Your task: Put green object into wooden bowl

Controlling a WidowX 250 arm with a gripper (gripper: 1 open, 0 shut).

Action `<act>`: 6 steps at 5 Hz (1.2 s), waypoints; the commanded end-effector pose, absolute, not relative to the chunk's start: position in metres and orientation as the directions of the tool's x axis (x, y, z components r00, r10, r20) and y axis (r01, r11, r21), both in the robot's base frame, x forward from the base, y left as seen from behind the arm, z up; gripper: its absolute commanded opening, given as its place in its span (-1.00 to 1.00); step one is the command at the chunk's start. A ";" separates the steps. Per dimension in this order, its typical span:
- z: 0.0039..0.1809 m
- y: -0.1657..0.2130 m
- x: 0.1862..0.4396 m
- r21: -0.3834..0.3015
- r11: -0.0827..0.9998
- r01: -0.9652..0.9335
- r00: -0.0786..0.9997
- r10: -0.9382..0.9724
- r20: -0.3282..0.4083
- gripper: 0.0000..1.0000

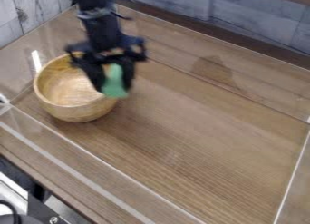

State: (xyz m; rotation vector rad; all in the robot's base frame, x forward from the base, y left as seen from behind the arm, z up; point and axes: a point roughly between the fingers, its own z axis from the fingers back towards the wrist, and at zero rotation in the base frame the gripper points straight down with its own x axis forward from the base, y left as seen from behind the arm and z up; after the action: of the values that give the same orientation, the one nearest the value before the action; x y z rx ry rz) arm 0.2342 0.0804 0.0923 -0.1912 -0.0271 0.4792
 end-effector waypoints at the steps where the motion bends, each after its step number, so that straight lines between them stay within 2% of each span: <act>1: 0.114 0.111 0.224 -0.193 0.892 -0.409 0.905 0.424 0.041 -1.00; 3: 0.093 0.140 0.222 -0.199 0.892 -0.407 0.907 0.420 0.031 -1.00; 6: 0.090 0.135 0.231 -0.204 0.923 -0.326 0.941 0.337 0.018 -1.00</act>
State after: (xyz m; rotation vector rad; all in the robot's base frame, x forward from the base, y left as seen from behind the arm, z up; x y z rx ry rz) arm 0.2226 0.1296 0.0784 -0.2229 -0.0079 0.3569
